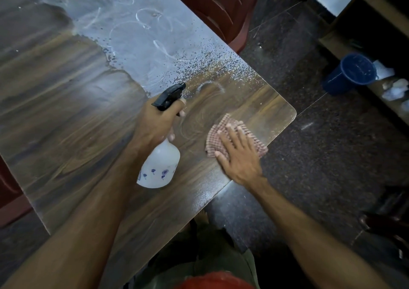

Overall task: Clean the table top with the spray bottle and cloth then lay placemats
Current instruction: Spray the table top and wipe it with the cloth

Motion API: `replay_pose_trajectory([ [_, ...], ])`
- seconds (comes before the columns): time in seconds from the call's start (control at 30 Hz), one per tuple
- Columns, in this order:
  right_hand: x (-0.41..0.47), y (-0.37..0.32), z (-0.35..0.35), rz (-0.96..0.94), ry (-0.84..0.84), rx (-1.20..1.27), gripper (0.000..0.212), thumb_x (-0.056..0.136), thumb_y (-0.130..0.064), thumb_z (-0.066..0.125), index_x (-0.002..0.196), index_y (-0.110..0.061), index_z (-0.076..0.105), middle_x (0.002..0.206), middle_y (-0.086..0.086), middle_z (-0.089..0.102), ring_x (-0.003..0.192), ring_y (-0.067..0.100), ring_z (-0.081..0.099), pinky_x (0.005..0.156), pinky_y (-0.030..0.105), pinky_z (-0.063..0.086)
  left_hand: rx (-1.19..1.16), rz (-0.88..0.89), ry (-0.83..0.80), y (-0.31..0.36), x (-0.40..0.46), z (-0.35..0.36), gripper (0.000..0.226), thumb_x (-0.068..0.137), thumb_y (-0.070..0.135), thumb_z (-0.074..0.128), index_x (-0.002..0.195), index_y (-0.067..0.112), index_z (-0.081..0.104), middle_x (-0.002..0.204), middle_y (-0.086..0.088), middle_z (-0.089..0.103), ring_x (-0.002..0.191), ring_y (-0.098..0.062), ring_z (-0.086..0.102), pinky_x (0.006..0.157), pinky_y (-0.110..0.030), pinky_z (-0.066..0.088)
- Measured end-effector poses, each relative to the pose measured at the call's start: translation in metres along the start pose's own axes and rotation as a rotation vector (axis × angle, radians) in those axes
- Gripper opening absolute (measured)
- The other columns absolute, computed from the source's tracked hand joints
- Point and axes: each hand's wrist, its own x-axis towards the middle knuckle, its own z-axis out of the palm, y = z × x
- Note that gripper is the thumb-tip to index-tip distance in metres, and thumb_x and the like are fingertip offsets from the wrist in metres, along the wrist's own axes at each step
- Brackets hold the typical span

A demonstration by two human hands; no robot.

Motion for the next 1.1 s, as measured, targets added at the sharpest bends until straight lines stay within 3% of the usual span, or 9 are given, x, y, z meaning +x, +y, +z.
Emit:
replay_pose_trajectory([
  [0.13,0.035,0.056,-0.018,0.215,0.061,-0.010,0.075,0.093,-0.069,0.005,0.158,-0.031,-0.001,0.166,0.007,-0.009,0.152,0.031,-0.009,0.122,0.054,-0.002,-0.008,0.035,0.003,-0.001,0.005,-0.007,0.013,0.094,0.031,0.062,0.102,0.022,0.065,0.084,-0.002,0.070,0.035,-0.023,0.047,0.044,-0.028,0.041],
  [0.3,0.107,0.085,-0.049,0.344,0.105,0.056,0.075,0.096,-0.065,0.018,0.159,-0.027,0.004,0.166,0.011,-0.002,0.152,0.034,-0.005,0.122,0.054,-0.003,-0.044,0.026,0.033,-0.012,0.014,-0.007,0.029,0.087,0.036,0.062,0.104,0.012,0.068,0.081,-0.001,0.068,0.051,-0.035,0.049,0.044,-0.031,0.042],
  [0.43,0.124,0.053,-0.049,0.157,0.081,-0.012,0.076,0.096,-0.068,0.011,0.159,-0.027,0.000,0.166,0.009,-0.007,0.152,0.034,-0.007,0.122,0.054,-0.005,-0.070,0.001,0.081,-0.010,0.023,0.001,0.005,0.093,0.030,0.062,0.093,0.025,0.065,0.087,-0.009,0.068,0.045,-0.027,0.050,0.044,-0.030,0.042],
  [0.5,0.108,0.034,-0.042,0.006,0.053,-0.010,0.072,0.097,-0.066,0.014,0.158,-0.030,0.002,0.165,0.005,-0.008,0.152,0.032,-0.009,0.122,0.054,-0.004,-0.081,-0.017,0.101,-0.006,0.030,0.011,0.005,0.094,0.027,0.063,0.092,0.024,0.065,0.088,-0.013,0.066,0.046,-0.026,0.054,0.043,-0.029,0.041],
  [0.6,0.074,0.033,-0.032,-0.170,-0.017,-0.050,0.067,0.099,-0.064,0.015,0.157,-0.034,-0.003,0.165,0.001,-0.011,0.152,0.028,-0.011,0.123,0.051,0.000,-0.116,-0.048,0.157,0.002,0.044,0.024,0.015,0.089,0.030,0.065,0.090,0.014,0.066,0.076,-0.004,0.065,0.061,-0.041,0.053,0.041,-0.026,0.039],
  [0.83,0.168,0.106,-0.071,-0.044,0.049,-0.041,0.071,0.098,-0.064,0.014,0.158,-0.028,0.005,0.167,0.008,-0.002,0.153,0.032,-0.006,0.123,0.052,-0.001,-0.167,-0.068,0.242,0.004,0.066,0.040,0.012,0.094,0.026,0.063,0.105,0.028,0.066,0.074,0.003,0.065,0.061,-0.040,0.047,0.043,-0.024,0.035],
  [0.93,0.224,0.089,-0.088,-0.109,0.083,-0.063,0.072,0.097,-0.062,0.017,0.159,-0.024,0.010,0.167,0.009,0.002,0.153,0.034,-0.002,0.123,0.052,0.002,-0.157,-0.063,0.279,0.004,0.070,0.045,0.013,0.095,0.028,0.063,0.107,0.031,0.067,0.075,0.002,0.067,0.058,-0.039,0.048,0.044,-0.026,0.037],
  [1.1,0.229,0.037,-0.080,-0.297,0.026,-0.091,0.072,0.099,-0.063,0.016,0.159,-0.025,0.004,0.166,0.009,-0.005,0.152,0.033,-0.006,0.122,0.053,0.000,-0.184,-0.101,0.334,0.004,0.074,0.047,0.018,0.095,0.028,0.062,0.105,0.014,0.066,0.077,0.000,0.069,0.061,-0.042,0.050,0.041,-0.024,0.038],
])
